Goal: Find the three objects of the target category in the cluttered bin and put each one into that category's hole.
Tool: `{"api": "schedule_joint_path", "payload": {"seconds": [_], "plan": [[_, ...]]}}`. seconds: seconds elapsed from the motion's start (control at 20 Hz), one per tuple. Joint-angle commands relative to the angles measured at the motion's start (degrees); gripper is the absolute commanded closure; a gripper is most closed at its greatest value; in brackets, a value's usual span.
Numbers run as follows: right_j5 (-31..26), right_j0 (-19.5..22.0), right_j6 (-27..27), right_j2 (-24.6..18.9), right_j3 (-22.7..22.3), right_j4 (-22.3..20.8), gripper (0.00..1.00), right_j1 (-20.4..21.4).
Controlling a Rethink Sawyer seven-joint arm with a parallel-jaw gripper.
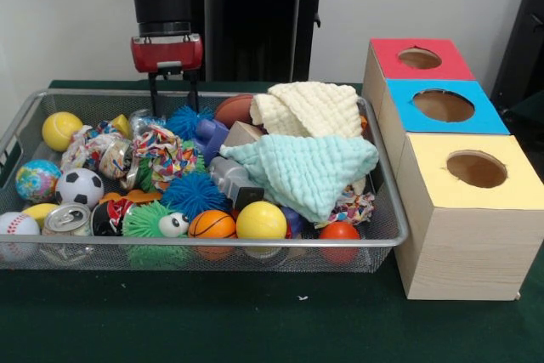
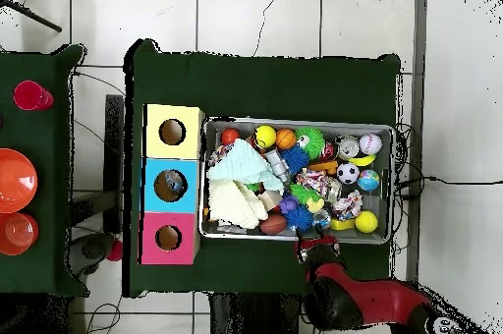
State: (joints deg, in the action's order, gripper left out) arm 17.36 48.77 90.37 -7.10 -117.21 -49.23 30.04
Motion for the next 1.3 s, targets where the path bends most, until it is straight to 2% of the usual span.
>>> {"api": "schedule_joint_path", "payload": {"seconds": [0.05, 0.15, 0.3, 0.5, 0.7, 0.9, 1.1, 1.2, 1.3], "plan": [[-7.3, 2.6, 2.2, -1.3, 7.9, -4.7, 0.00, 1.1], [-6.9, 2.3, 2.3, -1.1, 8.1, -5.0, 0.00, 1.1], [-4.8, -0.3, 2.1, 1.7, 9.3, -4.9, 0.00, 0.6], [-4.1, -4.5, 0.5, 5.4, 10.1, -5.5, 0.00, 1.9], [-2.3, -6.4, 1.1, 7.5, 11.1, -5.3, 0.00, 1.3], [5.9, -12.3, -0.9, 15.7, 14.2, 0.0, 0.00, -2.2], [8.2, -13.6, -0.1, 17.6, 14.9, 0.8, 0.00, -3.0], [12.1, -16.9, -2.9, 22.2, 16.1, 4.4, 0.00, -4.6], [14.2, -18.4, -3.6, 24.6, 16.7, 6.9, 0.00, -5.8]]}}
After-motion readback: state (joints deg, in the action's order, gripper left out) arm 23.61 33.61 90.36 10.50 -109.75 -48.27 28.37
